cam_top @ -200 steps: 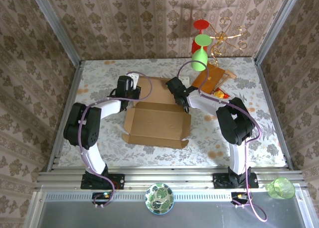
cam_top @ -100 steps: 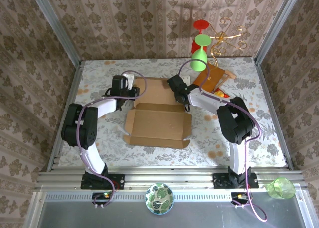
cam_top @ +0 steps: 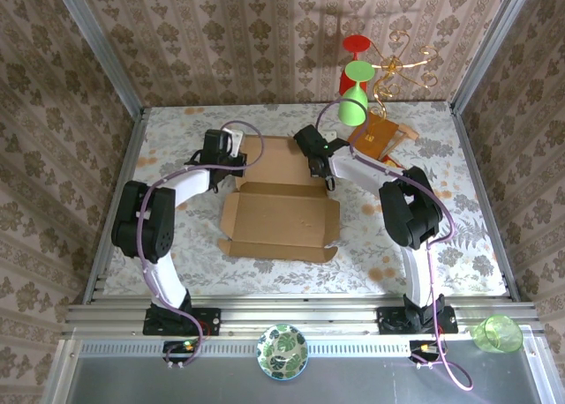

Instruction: Fold the paper box

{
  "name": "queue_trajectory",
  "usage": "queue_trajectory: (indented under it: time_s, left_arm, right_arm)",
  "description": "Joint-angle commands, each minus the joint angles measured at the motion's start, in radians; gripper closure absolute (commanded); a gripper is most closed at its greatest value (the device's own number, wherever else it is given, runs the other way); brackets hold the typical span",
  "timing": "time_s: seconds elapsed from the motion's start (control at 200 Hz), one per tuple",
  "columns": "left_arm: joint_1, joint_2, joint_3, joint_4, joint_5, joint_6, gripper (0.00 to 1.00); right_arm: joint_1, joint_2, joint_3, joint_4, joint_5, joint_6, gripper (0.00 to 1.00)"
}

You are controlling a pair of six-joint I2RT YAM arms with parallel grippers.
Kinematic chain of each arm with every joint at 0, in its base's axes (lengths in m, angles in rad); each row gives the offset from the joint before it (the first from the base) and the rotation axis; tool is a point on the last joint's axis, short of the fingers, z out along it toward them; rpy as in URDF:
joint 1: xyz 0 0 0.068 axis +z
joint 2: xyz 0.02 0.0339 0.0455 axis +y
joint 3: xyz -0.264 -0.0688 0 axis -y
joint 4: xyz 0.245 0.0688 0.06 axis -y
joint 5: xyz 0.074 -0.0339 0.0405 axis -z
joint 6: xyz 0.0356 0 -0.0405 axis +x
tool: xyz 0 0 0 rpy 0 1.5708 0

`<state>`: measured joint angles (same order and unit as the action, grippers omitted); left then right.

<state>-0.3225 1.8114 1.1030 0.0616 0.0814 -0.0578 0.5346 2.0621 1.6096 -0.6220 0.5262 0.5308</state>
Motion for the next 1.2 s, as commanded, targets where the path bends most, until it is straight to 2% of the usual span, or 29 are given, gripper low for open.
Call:
queue_trajectory:
  time_s: [0.0, 0.22, 0.43, 0.48, 0.575, 0.6, 0.63, 0.815, 1.12, 1.195]
  left_arm:
    - [-0.004, -0.014, 0.019, -0.037, -0.038, -0.008, 1.0]
    - [0.002, -0.026, 0.004, -0.039, -0.004, -0.02, 1.0]
    - [0.007, -0.029, 0.035, -0.077, 0.029, -0.06, 0.86]
    - [0.007, -0.028, 0.045, -0.088, 0.031, -0.074, 0.81]
    - [0.005, -0.047, 0.051, -0.096, 0.029, -0.117, 0.63]
    - [0.004, -0.056, 0.049, -0.096, 0.021, -0.129, 0.48]
    - [0.002, -0.072, 0.043, -0.094, 0.01, -0.153, 0.43]
    - [-0.008, -0.181, -0.003, -0.114, -0.054, -0.321, 0.43]
    - [-0.054, -0.404, -0.027, -0.227, -0.268, -0.484, 0.45]
    - [-0.056, -0.443, -0.01, -0.301, -0.293, -0.541, 0.39]
  right_arm:
    - [-0.004, 0.037, 0.0, -0.14, 0.004, 0.031, 1.0]
    - [-0.004, -0.003, -0.033, -0.093, -0.037, 0.033, 1.0]
    - [-0.003, -0.02, -0.052, -0.099, -0.056, 0.062, 1.0]
    - [-0.004, -0.023, -0.063, -0.095, -0.063, 0.074, 1.0]
    - [-0.003, -0.029, -0.077, -0.096, -0.071, 0.1, 1.0]
    - [-0.004, -0.031, -0.079, -0.099, -0.074, 0.107, 1.0]
    - [-0.005, -0.03, -0.08, -0.102, -0.078, 0.116, 1.0]
    - [-0.005, -0.029, -0.07, -0.138, -0.099, 0.18, 1.0]
    - [-0.012, -0.04, -0.053, -0.185, -0.154, 0.28, 1.0]
    - [-0.014, -0.046, -0.05, -0.202, -0.182, 0.317, 1.0]
